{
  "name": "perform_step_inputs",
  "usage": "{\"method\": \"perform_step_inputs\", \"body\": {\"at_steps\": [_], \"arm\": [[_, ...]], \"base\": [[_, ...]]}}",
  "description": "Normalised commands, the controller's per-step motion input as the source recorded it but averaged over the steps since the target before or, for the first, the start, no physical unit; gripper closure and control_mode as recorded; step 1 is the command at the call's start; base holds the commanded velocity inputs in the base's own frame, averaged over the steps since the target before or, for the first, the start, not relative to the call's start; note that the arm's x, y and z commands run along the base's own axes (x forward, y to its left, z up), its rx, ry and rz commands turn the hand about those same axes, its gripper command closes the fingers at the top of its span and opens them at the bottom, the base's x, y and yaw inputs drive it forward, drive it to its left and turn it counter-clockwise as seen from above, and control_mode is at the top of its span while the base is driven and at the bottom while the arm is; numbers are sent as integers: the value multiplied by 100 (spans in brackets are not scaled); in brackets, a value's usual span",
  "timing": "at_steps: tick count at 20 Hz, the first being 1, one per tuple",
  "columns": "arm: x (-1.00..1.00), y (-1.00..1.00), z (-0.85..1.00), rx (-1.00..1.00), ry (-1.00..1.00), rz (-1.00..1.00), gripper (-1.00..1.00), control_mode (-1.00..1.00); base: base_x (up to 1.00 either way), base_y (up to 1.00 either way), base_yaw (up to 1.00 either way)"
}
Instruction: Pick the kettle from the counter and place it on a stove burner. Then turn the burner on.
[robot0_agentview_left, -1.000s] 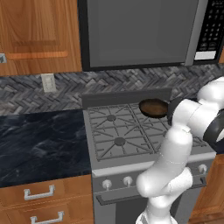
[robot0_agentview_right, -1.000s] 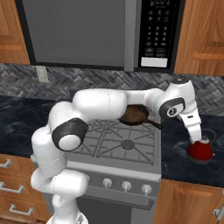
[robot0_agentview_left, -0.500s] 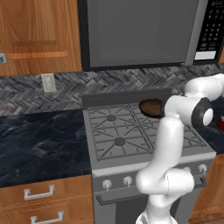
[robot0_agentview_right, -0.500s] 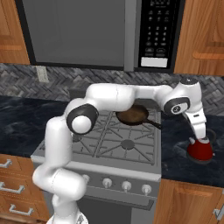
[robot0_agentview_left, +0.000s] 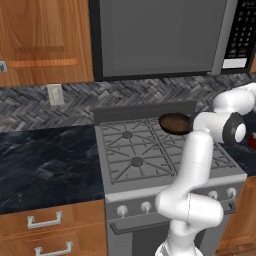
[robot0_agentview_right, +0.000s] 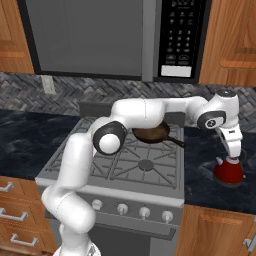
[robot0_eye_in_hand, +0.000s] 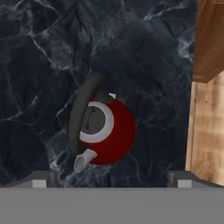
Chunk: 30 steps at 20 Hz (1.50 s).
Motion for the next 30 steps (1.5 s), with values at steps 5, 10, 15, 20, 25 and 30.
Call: {"method": "perform_step_inputs", "body": {"at_steps": [5, 10, 15, 20, 25, 30], "arm": [[17, -4, -46, 0, 0, 0, -100, -100], [13, -2, -51, 0, 0, 0, -100, -100], [19, -1, -42, 0, 0, 0, -100, -100], [20, 0, -32, 0, 0, 0, -100, -100], [16, -3, -30, 0, 0, 0, -100, -100], [1, -6, -37, 0, 0, 0, 100, -100]], "base": [[0, 0, 0], [0, 0, 0], [0, 0, 0], [0, 0, 0], [0, 0, 0], [0, 0, 0]]}}
